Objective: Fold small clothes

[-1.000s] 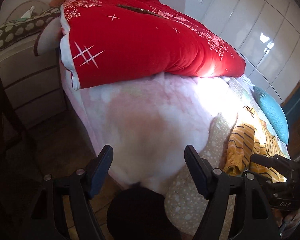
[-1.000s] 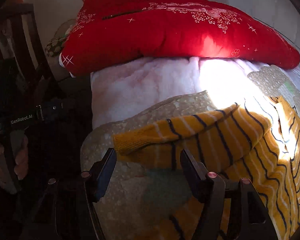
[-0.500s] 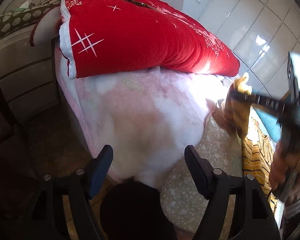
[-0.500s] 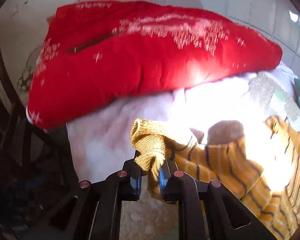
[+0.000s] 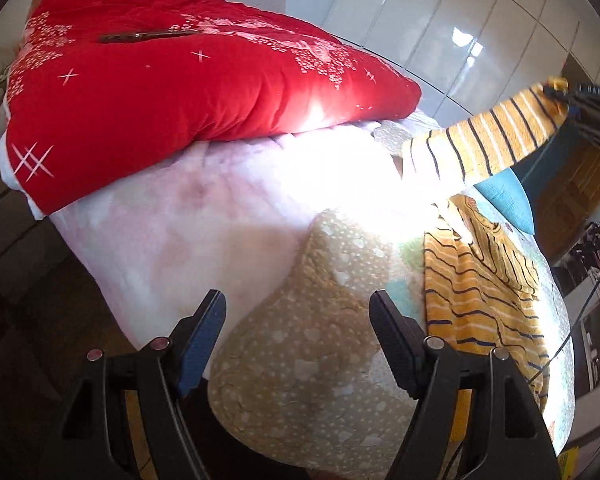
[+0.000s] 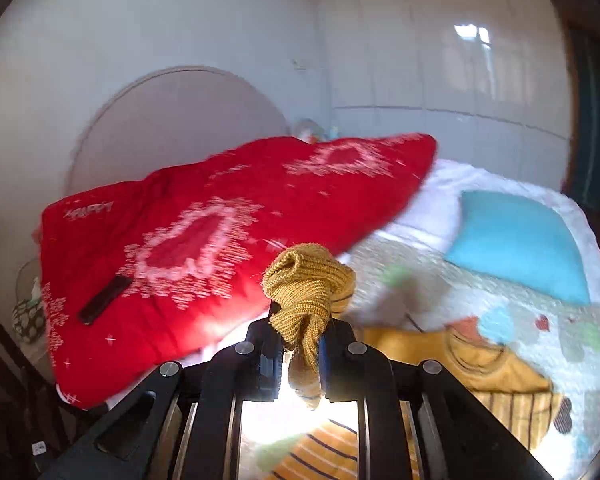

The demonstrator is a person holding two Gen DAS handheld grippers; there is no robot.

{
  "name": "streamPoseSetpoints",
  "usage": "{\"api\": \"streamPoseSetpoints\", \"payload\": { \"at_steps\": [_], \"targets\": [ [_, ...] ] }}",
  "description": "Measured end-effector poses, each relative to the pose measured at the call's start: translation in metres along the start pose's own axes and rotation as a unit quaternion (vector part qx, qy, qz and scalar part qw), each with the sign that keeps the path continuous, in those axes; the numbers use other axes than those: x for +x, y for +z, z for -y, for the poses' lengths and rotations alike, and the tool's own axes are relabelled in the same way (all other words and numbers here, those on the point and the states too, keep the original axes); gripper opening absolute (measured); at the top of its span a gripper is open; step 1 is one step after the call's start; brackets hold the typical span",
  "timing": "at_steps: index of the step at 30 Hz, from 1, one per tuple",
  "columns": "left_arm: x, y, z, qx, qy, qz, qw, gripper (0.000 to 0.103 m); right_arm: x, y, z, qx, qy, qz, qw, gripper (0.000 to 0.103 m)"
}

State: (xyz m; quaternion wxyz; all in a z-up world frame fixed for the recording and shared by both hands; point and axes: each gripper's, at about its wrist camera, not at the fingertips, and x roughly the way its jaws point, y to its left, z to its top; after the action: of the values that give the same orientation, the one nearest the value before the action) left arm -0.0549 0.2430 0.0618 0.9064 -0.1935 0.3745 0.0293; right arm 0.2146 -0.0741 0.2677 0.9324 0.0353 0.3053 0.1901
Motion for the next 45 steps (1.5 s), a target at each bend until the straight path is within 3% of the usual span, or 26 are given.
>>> {"api": "streamPoseSetpoints", "payload": {
  "at_steps": [4,7,10,12,13,14,19,22,24,25,26,27,28,29,30,31,33,35,37,39,42,45],
  "targets": [
    [0.011,-0.001,0.023,0.025,-0.002,-0.016,0.9996,0.073,0.008,-0.051,0.131,0.103,-0.063,-0.056,0.991,0.015],
    [0.025,0.000,0.039,0.039,-0.004,-0.031,0.9988,0.074,0.014,-0.098,0.218,0.178,-0.109,-0.085,0.974,0.015],
    [0.038,0.000,0.055,0.050,-0.006,-0.045,0.9977,0.074,0.025,-0.146,0.284,0.256,-0.120,-0.110,0.953,0.019],
    [0.045,-0.001,0.067,0.061,-0.007,-0.052,0.9968,0.074,0.034,-0.173,0.313,0.291,-0.127,-0.132,0.939,0.023],
    [0.048,-0.003,0.072,0.066,-0.007,-0.056,0.9962,0.074,0.036,-0.183,0.322,0.304,-0.134,-0.137,0.933,0.032],
    [0.050,-0.004,0.076,0.071,-0.007,-0.060,0.9956,0.074,0.036,-0.190,0.327,0.314,-0.135,-0.136,0.930,0.036],
    [0.057,-0.010,0.092,0.101,-0.007,-0.073,0.9922,0.074,-0.015,-0.200,0.352,0.330,-0.124,-0.086,0.932,0.052],
    [0.060,-0.012,0.095,0.107,-0.007,-0.078,0.9911,0.074,-0.062,-0.199,0.357,0.304,-0.140,-0.087,0.938,0.052],
    [0.059,-0.012,0.096,0.107,-0.009,-0.078,0.9912,0.074,-0.091,-0.194,0.354,0.227,-0.212,-0.116,0.943,0.052],
    [0.058,-0.013,0.096,0.107,-0.011,-0.077,0.9913,0.074,-0.106,-0.192,0.349,0.166,-0.274,-0.135,0.937,0.055],
    [0.058,-0.013,0.097,0.107,-0.011,-0.078,0.9912,0.074,-0.120,-0.193,0.345,0.104,-0.340,-0.154,0.922,0.058],
    [0.058,-0.013,0.097,0.106,-0.011,-0.079,0.9911,0.074,-0.133,-0.197,0.343,0.047,-0.402,-0.172,0.898,0.064],
    [0.059,-0.014,0.097,0.105,-0.012,-0.081,0.9911,0.074,-0.145,-0.202,0.341,0.004,-0.454,-0.187,0.871,0.065],
    [0.060,-0.015,0.097,0.102,-0.013,-0.085,0.9911,0.074,-0.157,-0.207,0.340,-0.016,-0.482,-0.193,0.854,0.065],
    [0.062,-0.016,0.097,0.098,-0.017,-0.089,0.9911,0.075,-0.172,-0.213,0.337,-0.011,-0.476,-0.191,0.858,0.065],
    [0.065,-0.018,0.098,0.095,-0.023,-0.094,0.9907,0.075,-0.184,-0.220,0.333,0.015,-0.437,-0.186,0.880,0.065],
    [0.074,-0.024,0.100,0.088,-0.035,-0.110,0.9894,0.076,-0.197,-0.242,0.321,0.091,-0.305,-0.174,0.932,0.065],
    [0.080,-0.030,0.104,0.088,-0.042,-0.116,0.9884,0.079,-0.191,-0.270,0.302,0.148,-0.183,-0.168,0.957,0.065],
    [0.081,-0.035,0.112,0.105,-0.039,-0.108,0.9878,0.082,-0.175,-0.300,0.277,0.176,-0.095,-0.171,0.965,0.065],
    [0.081,-0.038,0.119,0.119,-0.053,-0.113,0.9851,0.082,-0.158,-0.324,0.252,0.188,-0.045,-0.175,0.965,0.065],
    [0.080,-0.045,0.128,0.127,-0.098,-0.124,0.9792,0.082,-0.140,-0.351,0.219,0.181,-0.025,-0.180,0.967,0.066],
    [0.081,-0.055,0.136,0.136,-0.138,-0.132,0.9722,0.082,-0.141,-0.361,0.205,0.184,-0.013,-0.155,0.971,0.067]
  ]
}}
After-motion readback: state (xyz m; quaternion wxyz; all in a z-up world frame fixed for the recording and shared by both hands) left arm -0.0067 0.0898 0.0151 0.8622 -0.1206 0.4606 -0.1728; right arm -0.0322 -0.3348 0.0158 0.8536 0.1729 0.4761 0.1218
